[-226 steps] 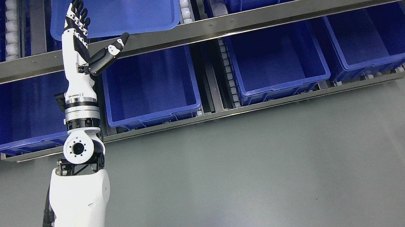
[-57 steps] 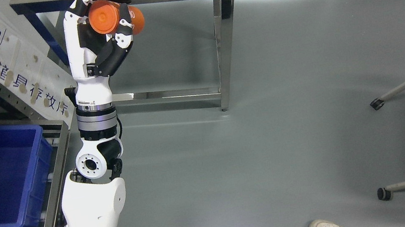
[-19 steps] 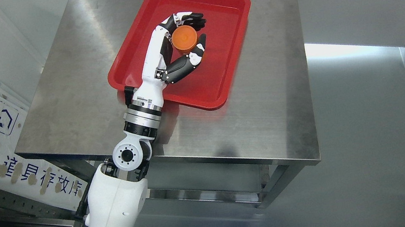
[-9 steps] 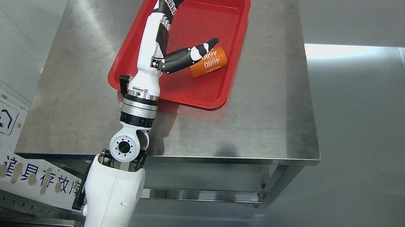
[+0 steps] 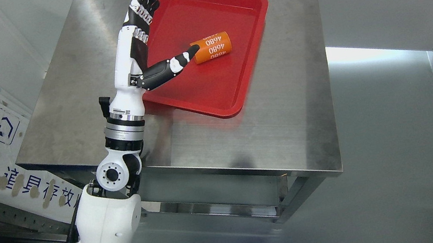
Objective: Grab orange capacitor from left shelf to right desk
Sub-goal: 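Withdraw the open left hand from the tray toward the robot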
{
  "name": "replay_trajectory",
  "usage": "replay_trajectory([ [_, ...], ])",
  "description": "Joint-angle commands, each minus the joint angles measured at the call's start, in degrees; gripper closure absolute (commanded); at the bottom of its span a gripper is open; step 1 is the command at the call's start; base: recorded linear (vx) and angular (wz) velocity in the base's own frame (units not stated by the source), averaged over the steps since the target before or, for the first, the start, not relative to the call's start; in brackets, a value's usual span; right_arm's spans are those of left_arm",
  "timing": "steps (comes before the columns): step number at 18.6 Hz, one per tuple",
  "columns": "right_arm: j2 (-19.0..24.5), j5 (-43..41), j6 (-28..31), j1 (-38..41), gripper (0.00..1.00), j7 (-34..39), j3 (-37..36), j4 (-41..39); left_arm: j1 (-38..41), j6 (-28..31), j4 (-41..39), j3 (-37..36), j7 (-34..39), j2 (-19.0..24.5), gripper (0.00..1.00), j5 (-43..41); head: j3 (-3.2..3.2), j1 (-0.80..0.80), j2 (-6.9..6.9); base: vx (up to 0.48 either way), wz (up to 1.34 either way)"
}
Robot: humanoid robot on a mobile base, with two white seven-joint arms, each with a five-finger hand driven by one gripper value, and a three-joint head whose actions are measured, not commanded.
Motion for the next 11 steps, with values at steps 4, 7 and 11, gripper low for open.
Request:
replay_trajectory([
  [4, -1.0, 0.0, -0.02, 1.93, 0.0, -0.03, -0.7, -1.32, 11.56, 2.27, -4.32, 8.46, 2.38, 1.0, 0.0, 1.84, 0.0, 0.0, 0.0, 0.0, 0.0],
  [7, -1.0, 0.0, -0.02, 1.93, 0.0, -0.03, -0.62, -1.32, 13.15, 2.54, -4.32, 8.64, 2.38, 1.0, 0.0, 1.84, 0.0, 0.0, 0.0, 0.0, 0.0],
  [11, -1.0, 0.0, -0.02, 1.93, 0.0, -0.03, -0.62, -1.32, 15.87, 3.77, -4.32, 8.73, 2.38, 1.0, 0.0, 1.84, 0.0, 0.0, 0.0, 0.0, 0.0],
])
